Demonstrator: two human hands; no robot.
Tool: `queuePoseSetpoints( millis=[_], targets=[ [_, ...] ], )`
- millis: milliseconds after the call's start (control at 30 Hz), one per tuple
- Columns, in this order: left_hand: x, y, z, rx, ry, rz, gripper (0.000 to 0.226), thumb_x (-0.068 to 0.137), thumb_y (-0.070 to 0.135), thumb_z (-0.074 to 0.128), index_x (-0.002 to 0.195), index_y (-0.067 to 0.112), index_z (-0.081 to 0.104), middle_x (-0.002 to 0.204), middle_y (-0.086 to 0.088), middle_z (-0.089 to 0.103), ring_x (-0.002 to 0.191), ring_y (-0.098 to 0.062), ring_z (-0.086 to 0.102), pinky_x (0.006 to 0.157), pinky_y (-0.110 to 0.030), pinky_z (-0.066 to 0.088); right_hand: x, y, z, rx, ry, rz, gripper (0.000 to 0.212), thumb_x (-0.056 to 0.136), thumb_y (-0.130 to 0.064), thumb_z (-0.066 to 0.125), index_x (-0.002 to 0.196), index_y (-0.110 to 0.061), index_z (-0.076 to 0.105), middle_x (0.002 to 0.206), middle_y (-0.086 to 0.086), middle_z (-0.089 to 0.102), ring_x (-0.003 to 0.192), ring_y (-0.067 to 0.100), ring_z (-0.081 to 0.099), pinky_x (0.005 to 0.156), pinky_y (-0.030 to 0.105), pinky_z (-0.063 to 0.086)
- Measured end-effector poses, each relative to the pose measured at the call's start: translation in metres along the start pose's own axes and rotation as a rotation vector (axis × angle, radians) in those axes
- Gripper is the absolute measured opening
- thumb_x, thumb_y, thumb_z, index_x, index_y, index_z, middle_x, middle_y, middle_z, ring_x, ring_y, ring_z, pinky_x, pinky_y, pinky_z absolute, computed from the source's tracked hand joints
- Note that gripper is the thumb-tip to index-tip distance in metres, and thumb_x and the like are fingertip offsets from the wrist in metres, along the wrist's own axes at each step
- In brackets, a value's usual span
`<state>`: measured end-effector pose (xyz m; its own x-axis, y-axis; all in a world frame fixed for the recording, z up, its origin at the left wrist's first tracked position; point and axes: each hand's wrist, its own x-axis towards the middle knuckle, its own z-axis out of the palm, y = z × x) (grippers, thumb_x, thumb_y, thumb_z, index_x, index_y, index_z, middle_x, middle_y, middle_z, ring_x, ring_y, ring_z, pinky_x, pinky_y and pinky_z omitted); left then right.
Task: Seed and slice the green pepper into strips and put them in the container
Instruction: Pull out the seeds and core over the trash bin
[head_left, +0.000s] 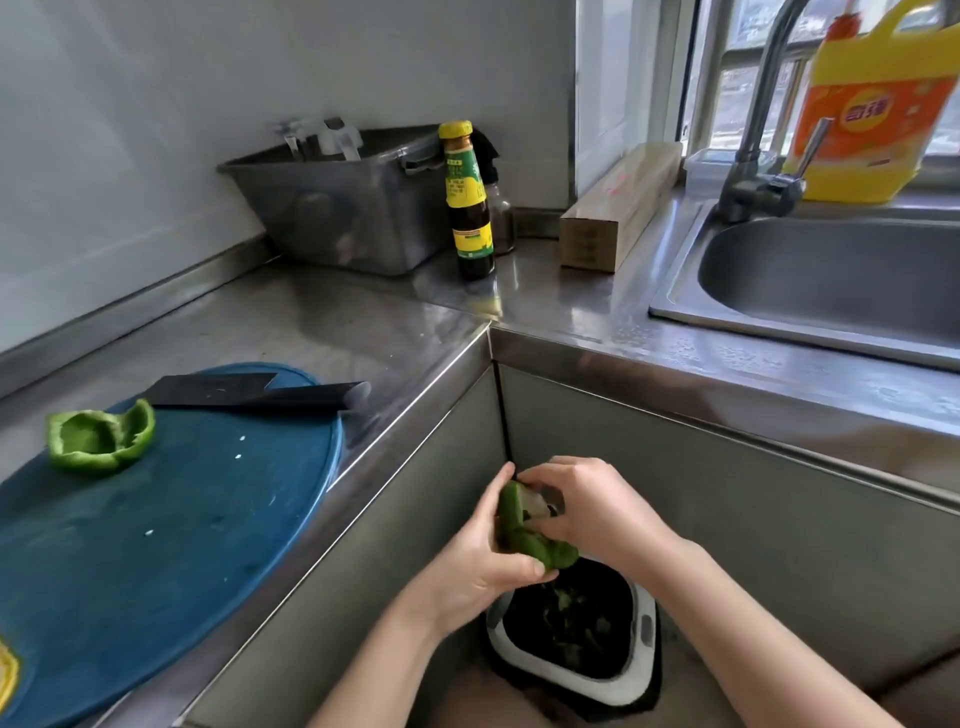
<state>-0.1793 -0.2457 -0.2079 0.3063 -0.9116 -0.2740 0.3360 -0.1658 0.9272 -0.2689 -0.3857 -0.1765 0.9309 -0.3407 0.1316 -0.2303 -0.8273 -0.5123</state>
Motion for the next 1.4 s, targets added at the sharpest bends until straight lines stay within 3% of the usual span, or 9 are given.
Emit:
queuePoseSetpoints(
  millis=[167,267,400,533,767,867,1000,1133,1400],
  targets=[
    [0.011,-0.011,0.002,0.169,0.074,-0.012,0.103,0.07,-0.007,0.068,0.145,0.039,0.014,0.13,-0.003,0.055,0.115,-0.017,0.058,0.09,-0.031,0.049,0.002,0.002,0.014,-0.073,-0.01,0.025,0.036,0.077,-0.034,0.065,0.11,-0.02,0.064,0.093,-0.001,0.06,0.083,0.019,0.06,0.07,0.028,0.044],
    [0.017,-0.013,0.004,0.312,0.113,-0.015,0.097,0.072,-0.003,0.068,0.143,0.04,0.015,0.125,0.002,0.055,0.111,-0.012,0.059,0.094,-0.033,0.05,0.004,0.004,0.021,-0.133,0.013,0.046,0.027,0.082,-0.025,0.057,0.106,-0.016,0.066,0.089,0.002,0.061,0.08,0.023,0.06,0.066,0.028,0.042],
    [0.024,-0.013,0.006,0.454,0.138,-0.013,0.095,0.07,0.006,0.068,0.141,0.042,0.016,0.122,0.007,0.054,0.109,-0.013,0.059,0.096,-0.037,0.049,0.01,0.01,0.029,-0.247,0.025,0.043,0.028,0.086,-0.016,0.048,0.106,-0.016,0.067,0.089,0.002,0.063,0.075,0.023,0.059,0.062,0.027,0.04],
    [0.029,-0.012,0.008,0.533,0.135,-0.003,0.094,0.071,0.009,0.066,0.142,0.039,0.012,0.121,0.014,0.051,0.108,-0.004,0.055,0.096,-0.028,0.047,0.018,0.017,0.034,-0.318,0.008,0.067,0.028,0.084,-0.012,0.047,0.102,-0.018,0.067,0.087,0.001,0.065,0.073,0.022,0.058,0.062,0.027,0.041],
    [0.033,-0.014,0.008,0.536,0.201,0.037,0.096,0.066,0.013,0.064,0.143,0.041,0.013,0.128,0.012,0.049,0.112,0.0,0.053,0.097,-0.026,0.046,0.025,0.021,0.034,0.032,0.143,0.159,0.024,0.083,-0.008,0.054,0.082,-0.019,0.075,0.065,0.002,0.067,0.061,0.017,0.061,0.058,0.024,0.048],
    [0.035,-0.018,0.009,0.553,0.286,0.067,0.102,0.063,0.018,0.07,0.141,0.05,0.012,0.135,0.008,0.043,0.117,-0.001,0.049,0.101,-0.027,0.044,0.024,0.017,0.04,0.203,0.163,0.269,0.02,0.08,-0.011,0.059,0.088,-0.022,0.074,0.076,-0.003,0.071,0.071,0.012,0.066,0.067,0.026,0.054],
    [0.036,-0.017,0.014,0.66,0.298,0.096,0.106,0.069,0.01,0.073,0.141,0.05,0.006,0.129,0.014,0.029,0.104,0.014,0.044,0.083,-0.003,0.038,0.023,0.016,0.043,0.172,0.114,0.35,0.016,0.079,-0.006,0.053,0.076,-0.009,0.069,0.071,0.009,0.068,0.067,0.023,0.064,0.059,0.029,0.05],
    [0.036,-0.018,0.012,0.728,0.257,0.071,0.104,0.069,0.01,0.07,0.139,0.052,0.007,0.131,0.01,0.026,0.103,0.005,0.044,0.088,-0.012,0.035,0.023,0.02,0.043,0.205,0.056,0.344,0.02,0.078,-0.002,0.051,0.064,-0.006,0.064,0.055,0.005,0.055,0.051,0.017,0.049,0.048,0.025,0.035],
    [0.04,-0.017,0.004,0.776,0.202,-0.019,0.103,0.068,0.013,0.07,0.138,0.053,0.005,0.13,0.005,0.031,0.111,-0.008,0.046,0.095,-0.021,0.039,0.033,0.028,0.048,0.117,-0.05,0.371,0.022,0.073,0.001,0.052,0.052,-0.006,0.049,0.049,0.004,0.038,0.048,0.018,0.035,0.043,0.026,0.026]
  ],
)
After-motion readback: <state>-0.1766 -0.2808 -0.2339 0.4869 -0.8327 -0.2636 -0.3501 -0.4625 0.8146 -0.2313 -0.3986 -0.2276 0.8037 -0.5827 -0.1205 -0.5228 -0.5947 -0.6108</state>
